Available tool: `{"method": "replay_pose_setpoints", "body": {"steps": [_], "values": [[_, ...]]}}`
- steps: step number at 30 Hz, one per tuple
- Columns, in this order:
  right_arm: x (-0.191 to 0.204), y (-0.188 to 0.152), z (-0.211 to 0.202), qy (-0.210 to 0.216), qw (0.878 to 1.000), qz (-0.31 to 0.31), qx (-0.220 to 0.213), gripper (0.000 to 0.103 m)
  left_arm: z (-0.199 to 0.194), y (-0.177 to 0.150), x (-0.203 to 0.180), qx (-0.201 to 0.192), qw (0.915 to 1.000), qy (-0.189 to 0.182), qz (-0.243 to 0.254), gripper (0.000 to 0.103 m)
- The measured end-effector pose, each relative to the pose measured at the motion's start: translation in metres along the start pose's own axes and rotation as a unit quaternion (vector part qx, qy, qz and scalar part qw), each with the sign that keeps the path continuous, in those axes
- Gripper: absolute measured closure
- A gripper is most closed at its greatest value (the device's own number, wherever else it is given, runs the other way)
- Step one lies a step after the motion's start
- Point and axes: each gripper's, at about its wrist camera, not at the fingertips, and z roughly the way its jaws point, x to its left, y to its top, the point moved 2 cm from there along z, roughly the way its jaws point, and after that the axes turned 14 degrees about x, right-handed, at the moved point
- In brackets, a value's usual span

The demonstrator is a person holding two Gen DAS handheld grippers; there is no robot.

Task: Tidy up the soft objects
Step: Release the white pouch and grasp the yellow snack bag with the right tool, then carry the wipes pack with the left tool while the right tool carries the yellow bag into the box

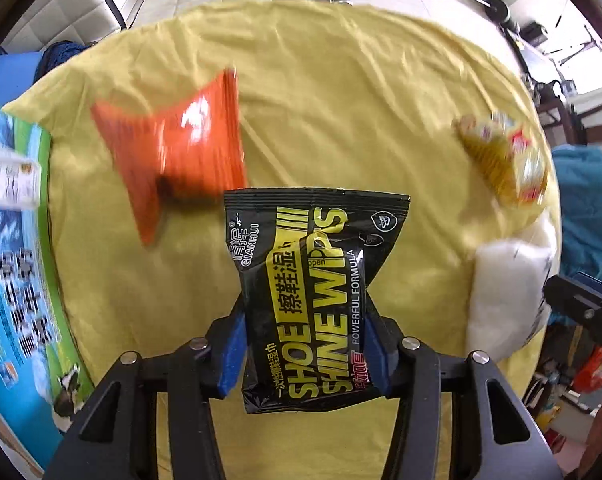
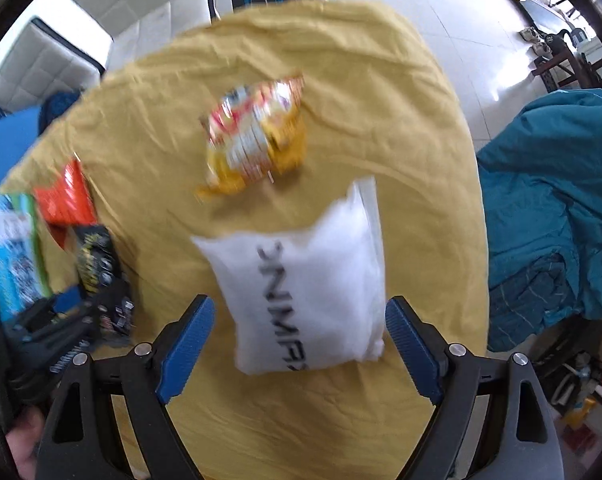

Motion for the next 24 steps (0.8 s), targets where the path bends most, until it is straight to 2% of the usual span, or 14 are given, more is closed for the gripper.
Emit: {"method": "replay_pose_setpoints", "body": {"steps": [2,5,8,11,12,13,14,15,19,24], "values": [[0.005,0.016,-0.011,0.018,1.0,0.0,-0.014,0.013,0.002,0.002,0.001,-0.003,1.0,-0.004,-0.005,0.056],[0.011,0.05,-0.012,0.019,1.0,0.005,-0.022,0.014,0.005,0.008,-0.003,-0.003,0.9999,-0.003,-0.009,0.056],[0.013,0.095,0.003,0.008,1.0,0.008,0.0,0.014,0.001,0.008,0.001,0.002,0.9999,-0.001,-0.012,0.056],[0.02,0.125,0.017,-0.002,1.0,0.004,0.023,0.015,0.009,0.013,0.01,0.01,0.9999,0.002,-0.009,0.056],[0.019,0.133,0.021,-0.003,0.999,0.003,0.032,0.021,0.008,0.007,0.012,0.011,0.9999,0.006,-0.007,0.056],[0.019,0.14,0.026,-0.004,0.999,0.002,0.043,0.032,0.009,0.008,0.01,0.012,0.9999,0.011,-0.005,0.056],[0.026,0.147,0.028,-0.001,0.999,0.002,0.051,0.037,0.009,0.006,0.007,0.013,0.9998,0.015,-0.003,0.056],[0.027,0.148,0.031,-0.001,0.998,0.005,0.055,0.042,0.012,0.009,0.006,0.013,0.9998,0.016,-0.003,0.056],[0.03,0.146,0.031,-0.002,0.999,0.009,0.045,0.048,0.008,0.005,0.004,0.013,0.9998,0.016,0.0,0.056],[0.018,0.118,0.025,-0.012,0.999,0.01,0.039,0.053,0.003,-0.006,0.004,0.002,0.9999,0.011,0.003,0.056]]}}
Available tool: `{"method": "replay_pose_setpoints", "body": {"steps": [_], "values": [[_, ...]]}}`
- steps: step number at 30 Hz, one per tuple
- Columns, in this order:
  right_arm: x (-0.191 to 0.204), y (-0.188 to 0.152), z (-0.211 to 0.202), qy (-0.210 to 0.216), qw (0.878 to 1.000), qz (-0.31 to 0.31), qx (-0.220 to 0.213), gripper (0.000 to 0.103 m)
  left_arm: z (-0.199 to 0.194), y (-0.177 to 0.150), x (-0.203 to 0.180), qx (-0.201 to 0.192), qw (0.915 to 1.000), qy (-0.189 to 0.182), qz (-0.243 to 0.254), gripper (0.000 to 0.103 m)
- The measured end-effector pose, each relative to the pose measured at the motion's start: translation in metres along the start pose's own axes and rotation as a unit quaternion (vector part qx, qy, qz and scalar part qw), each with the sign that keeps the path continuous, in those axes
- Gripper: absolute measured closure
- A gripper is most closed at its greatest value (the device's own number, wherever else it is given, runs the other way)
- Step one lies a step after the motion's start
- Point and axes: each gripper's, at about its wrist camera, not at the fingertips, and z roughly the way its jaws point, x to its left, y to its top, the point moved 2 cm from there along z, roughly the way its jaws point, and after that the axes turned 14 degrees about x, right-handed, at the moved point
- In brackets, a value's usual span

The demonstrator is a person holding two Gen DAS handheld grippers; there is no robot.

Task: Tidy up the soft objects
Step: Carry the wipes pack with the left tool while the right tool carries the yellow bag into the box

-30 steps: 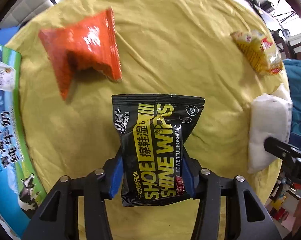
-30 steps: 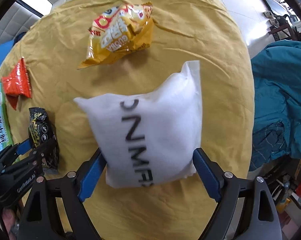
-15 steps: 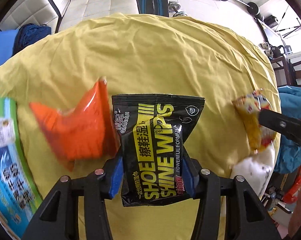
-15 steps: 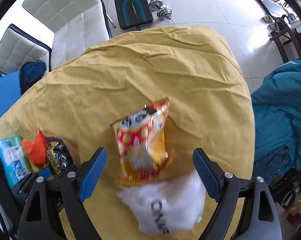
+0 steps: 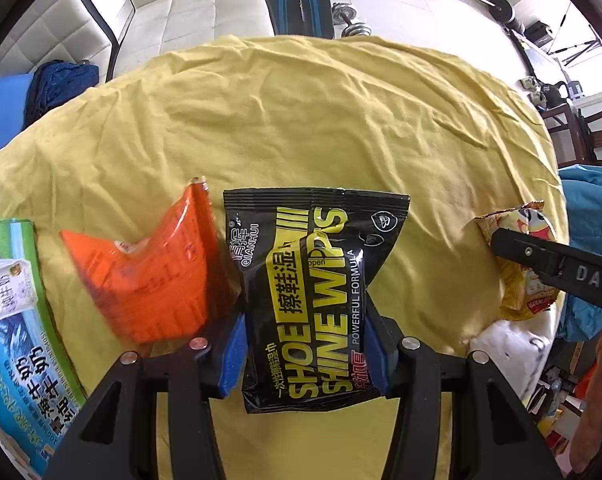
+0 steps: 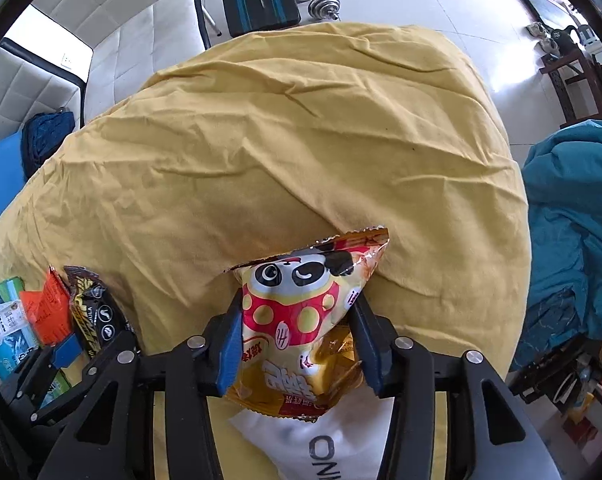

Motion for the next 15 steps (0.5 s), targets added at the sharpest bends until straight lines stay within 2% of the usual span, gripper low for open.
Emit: {"method": "replay_pose_setpoints", "body": {"steps": [3,11,15], "values": [[-0.001,-0.013,-0.006,0.009,1.0,0.004,-0.01,0.053,0.006,0.012,0.003,-0.012,0.9999,0.0,0.007,0.056],[0.01,-0.067,-0.044,0.049,0.997,-0.008,-0.05,0.054,-0.002,0.009,0.005,-0.053,0.9983,-0.018,0.019,0.056],[0.031,-0.095,-0.065,0.07,0.995,-0.022,-0.07,0.054,-0.027,-0.012,0.022,-0.073,0.9967,-0.028,0.022,0.056]]}}
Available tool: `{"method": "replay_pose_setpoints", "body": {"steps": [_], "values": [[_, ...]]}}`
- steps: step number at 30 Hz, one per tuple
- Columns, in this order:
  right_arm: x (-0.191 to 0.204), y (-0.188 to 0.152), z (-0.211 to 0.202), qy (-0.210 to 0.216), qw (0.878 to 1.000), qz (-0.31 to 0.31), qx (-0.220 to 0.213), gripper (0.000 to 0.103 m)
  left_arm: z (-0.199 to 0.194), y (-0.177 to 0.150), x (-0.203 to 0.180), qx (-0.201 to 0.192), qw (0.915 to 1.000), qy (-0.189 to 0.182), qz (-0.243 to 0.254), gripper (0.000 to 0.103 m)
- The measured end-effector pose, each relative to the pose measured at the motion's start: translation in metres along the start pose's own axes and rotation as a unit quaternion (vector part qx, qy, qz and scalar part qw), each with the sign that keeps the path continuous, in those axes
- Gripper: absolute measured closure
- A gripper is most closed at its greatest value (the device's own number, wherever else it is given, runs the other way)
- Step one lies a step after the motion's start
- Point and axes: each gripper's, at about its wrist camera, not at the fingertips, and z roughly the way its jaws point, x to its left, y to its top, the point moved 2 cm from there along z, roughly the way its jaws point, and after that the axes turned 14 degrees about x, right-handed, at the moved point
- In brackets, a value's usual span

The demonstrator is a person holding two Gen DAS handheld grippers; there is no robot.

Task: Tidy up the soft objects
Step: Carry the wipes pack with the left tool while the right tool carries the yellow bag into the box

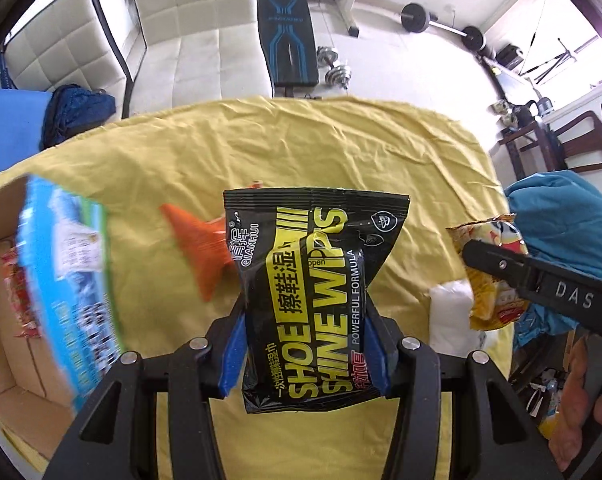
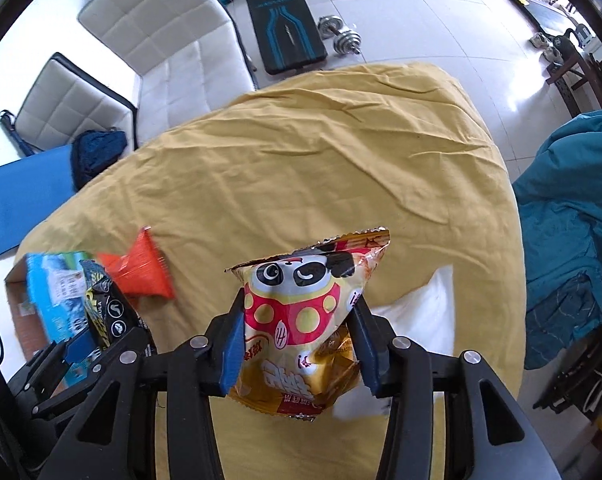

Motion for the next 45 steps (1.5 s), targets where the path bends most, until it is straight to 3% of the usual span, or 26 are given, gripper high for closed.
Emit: {"method": "replay_pose_setpoints", "body": {"steps": [6,12,20,25,30,37,45], "values": [[0.036,-0.056,-0.039,0.03,0.999,-0.025,-0.028,0.054,-0.051,-0.034,0.04,-0.032,0.9994,-0.009,0.005,0.056],[0.113,-0.107,-0.054,0.064,0.995,-0.058,-0.043,0.054,-0.087,-0.069,0.104,-0.052,0.9985,-0.01,-0.013,0.056],[0.228,-0.147,-0.032,0.09,0.991,-0.09,-0.034,0.054,-0.112,-0.106,0.218,-0.058,0.9965,0.011,-0.059,0.056],[0.291,-0.154,-0.004,0.077,0.991,-0.104,-0.024,0.054,-0.116,-0.114,0.274,-0.054,0.9953,0.03,-0.074,0.056],[0.33,-0.15,0.034,0.061,0.993,-0.099,-0.015,0.054,-0.099,-0.104,0.323,-0.037,0.9947,0.046,-0.084,0.056],[0.354,-0.145,0.09,0.013,0.995,-0.095,-0.005,0.054,-0.05,-0.074,0.378,0.014,0.9935,0.045,-0.103,0.056],[0.352,-0.15,0.152,-0.041,0.994,-0.101,0.008,0.054,0.005,-0.042,0.398,0.059,0.9919,0.037,-0.106,0.056]]}}
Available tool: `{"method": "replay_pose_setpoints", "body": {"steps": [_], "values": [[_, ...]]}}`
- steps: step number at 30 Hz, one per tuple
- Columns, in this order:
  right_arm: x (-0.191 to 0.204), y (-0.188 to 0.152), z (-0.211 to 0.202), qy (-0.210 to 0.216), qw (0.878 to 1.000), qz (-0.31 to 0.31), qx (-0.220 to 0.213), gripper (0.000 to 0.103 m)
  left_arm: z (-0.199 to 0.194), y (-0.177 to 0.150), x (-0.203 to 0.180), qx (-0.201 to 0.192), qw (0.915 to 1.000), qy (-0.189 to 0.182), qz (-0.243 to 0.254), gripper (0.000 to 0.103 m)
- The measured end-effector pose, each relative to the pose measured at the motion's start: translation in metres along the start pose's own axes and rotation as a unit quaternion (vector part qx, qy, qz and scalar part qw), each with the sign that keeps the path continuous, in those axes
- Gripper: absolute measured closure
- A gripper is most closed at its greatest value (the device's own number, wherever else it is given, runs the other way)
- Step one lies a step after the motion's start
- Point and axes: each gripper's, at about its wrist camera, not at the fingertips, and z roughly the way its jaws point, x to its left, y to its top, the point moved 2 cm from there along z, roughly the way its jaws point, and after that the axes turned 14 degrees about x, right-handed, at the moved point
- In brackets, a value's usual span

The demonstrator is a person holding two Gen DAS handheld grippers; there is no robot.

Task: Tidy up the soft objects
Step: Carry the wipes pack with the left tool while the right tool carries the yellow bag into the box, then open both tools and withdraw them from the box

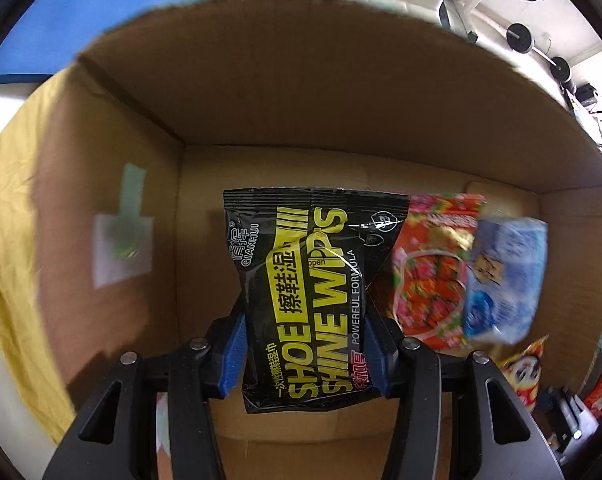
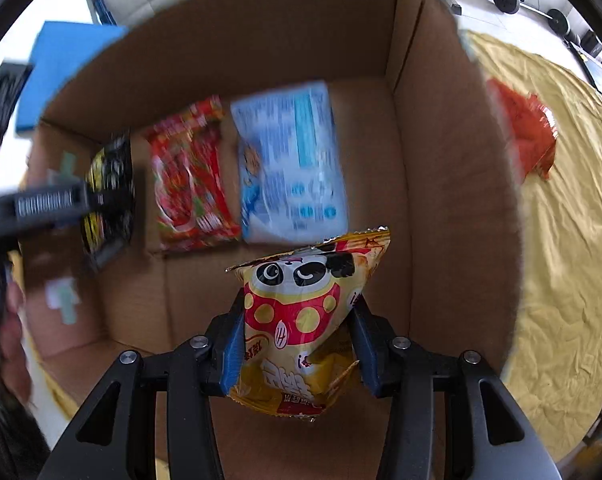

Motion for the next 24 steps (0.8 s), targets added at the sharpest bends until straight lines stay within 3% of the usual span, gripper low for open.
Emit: {"method": "replay_pose_setpoints", "body": {"steps": [14,18,24], "values": [[0.006,0.01,0.034,-0.046,0.999,-0.003,0.018,0.051,0.011,0.026,-0.02,0.022,0.9993,0.015,0.025,0.051],[0.012,0.012,0.037,-0.046,0.999,-0.009,0.025,0.044,0.005,0.028,-0.02,0.024,0.9994,0.016,0.019,0.048],[0.021,0.011,0.021,-0.045,0.999,-0.017,0.011,0.032,-0.018,0.003,-0.02,0.001,0.9999,0.012,0.001,0.044]]}}
